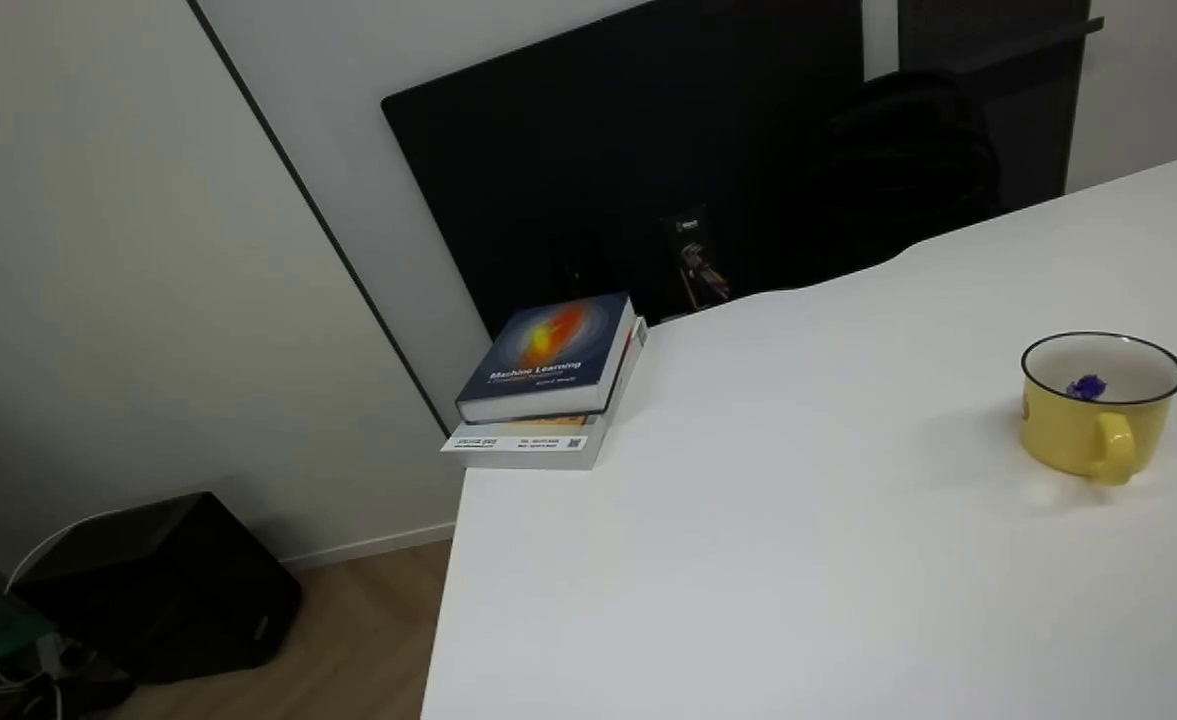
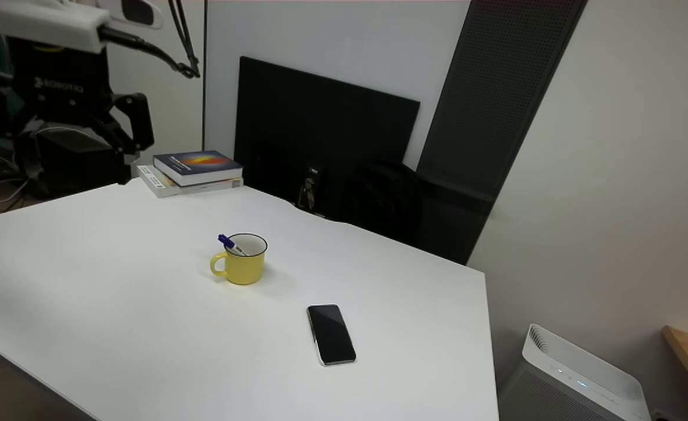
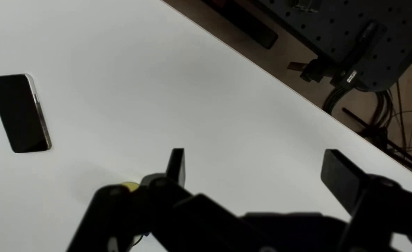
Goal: Pick up the marker from the cup and put it on the table
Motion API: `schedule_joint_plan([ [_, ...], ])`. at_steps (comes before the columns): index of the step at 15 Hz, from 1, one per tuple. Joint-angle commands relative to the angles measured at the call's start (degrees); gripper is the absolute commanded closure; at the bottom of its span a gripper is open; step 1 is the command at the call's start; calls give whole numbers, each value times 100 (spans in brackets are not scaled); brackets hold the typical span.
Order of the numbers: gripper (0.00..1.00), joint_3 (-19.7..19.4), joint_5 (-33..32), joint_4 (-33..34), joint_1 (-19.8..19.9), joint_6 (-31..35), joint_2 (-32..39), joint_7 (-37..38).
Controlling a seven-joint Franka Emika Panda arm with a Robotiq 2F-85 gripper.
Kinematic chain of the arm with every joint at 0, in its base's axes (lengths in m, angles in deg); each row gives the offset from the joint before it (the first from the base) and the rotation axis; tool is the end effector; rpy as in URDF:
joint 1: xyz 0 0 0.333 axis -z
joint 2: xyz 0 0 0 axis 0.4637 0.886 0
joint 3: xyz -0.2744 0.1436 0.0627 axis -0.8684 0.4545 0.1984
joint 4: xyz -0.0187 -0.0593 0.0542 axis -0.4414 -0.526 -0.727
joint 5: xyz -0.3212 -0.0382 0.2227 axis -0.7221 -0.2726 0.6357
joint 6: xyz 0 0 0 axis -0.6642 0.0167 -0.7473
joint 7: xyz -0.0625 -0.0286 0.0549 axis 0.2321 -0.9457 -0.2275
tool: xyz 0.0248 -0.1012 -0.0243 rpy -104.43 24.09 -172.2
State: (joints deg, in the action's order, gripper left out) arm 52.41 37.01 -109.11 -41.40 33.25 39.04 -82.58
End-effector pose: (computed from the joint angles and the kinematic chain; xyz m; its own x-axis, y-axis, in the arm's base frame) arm 0.3061 0.1011 0.3965 0.8316 0.5552 -0.0108 0.5553 -0.8316 0.0041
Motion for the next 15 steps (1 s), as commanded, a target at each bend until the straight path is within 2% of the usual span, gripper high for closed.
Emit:
schedule_joint_plan([
  [1,0,154,-263,8,-162,858,1002,-148],
  [5,0,372,-540,86,-146,1954,2208,-40],
  [8,0,587,-1045,315,-4,2656,3099,183],
  [12,0,723,-2209,747,241,3394,3971,831],
  [15,0,560,-3023,1170,271,3889,4425,1492],
])
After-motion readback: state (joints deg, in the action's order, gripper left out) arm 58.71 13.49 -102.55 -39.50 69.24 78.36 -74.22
